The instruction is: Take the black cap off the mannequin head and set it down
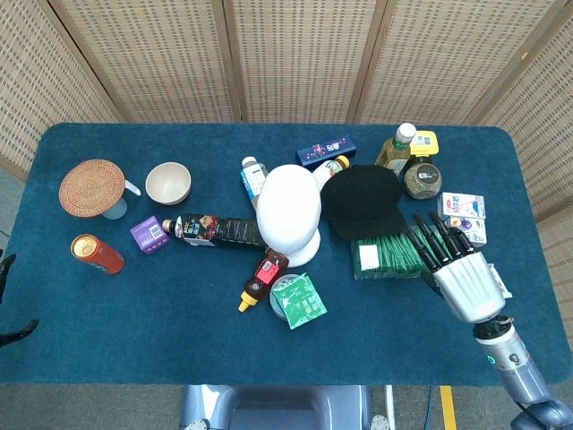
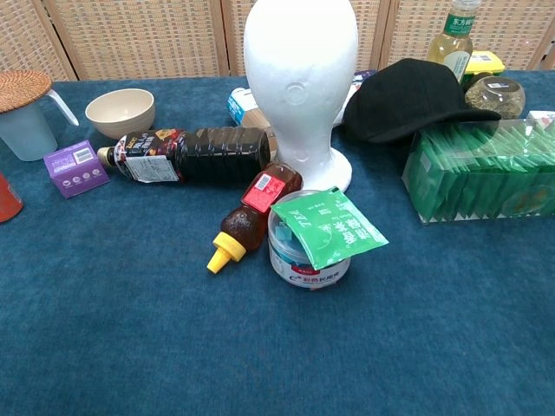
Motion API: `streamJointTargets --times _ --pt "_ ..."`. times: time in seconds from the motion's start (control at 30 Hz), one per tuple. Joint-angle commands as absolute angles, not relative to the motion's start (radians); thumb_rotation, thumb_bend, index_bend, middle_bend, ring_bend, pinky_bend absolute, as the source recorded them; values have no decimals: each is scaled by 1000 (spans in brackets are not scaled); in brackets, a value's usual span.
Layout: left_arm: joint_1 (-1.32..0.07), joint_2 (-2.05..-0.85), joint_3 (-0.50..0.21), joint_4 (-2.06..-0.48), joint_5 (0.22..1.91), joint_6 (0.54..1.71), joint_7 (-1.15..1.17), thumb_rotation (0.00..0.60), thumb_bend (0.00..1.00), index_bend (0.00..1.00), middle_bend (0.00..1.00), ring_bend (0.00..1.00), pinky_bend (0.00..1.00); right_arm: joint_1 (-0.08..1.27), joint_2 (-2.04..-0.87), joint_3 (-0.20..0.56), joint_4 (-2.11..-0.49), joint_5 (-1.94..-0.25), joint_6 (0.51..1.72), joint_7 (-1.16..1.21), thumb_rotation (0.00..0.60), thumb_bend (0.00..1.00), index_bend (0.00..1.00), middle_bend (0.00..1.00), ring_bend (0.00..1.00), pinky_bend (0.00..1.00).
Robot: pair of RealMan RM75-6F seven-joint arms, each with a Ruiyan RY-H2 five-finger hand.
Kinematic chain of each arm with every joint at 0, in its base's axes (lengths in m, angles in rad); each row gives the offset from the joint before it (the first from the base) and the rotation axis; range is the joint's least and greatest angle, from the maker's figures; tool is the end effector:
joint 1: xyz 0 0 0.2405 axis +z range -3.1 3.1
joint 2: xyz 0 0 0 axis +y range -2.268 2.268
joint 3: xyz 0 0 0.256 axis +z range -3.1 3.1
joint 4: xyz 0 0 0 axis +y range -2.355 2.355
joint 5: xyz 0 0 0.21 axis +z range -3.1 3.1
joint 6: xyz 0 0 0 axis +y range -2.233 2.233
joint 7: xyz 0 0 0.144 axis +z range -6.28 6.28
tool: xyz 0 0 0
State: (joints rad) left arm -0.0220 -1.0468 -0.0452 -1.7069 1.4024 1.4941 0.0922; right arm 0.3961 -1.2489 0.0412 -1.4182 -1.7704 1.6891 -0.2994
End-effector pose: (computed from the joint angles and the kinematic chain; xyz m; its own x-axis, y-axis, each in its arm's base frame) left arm -0.3208 0.1585 0.1788 0.4501 0.0357 0.8922 0.8820 0.1385 -0.4505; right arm -0.2233 -0.2539 0.1425 0.5372 0.4478 0.7148 -0.5960 -0.3982 0.6973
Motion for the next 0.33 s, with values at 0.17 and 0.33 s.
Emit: streamJointTargets --times 0.17,0.33 --pt "-15 -1045 -35 -1696 1438 1515 82 600 95 0 0 0 71 257 -1163 -27 -1517 -1671 1687 -212 600 0 9 36 56 278" --pt "-10 -1048 -37 -1686 1457 1536 72 600 94 0 0 0 71 196 -1136 -53 -1592 -1615 1662 -231 600 0 10 21 26 229"
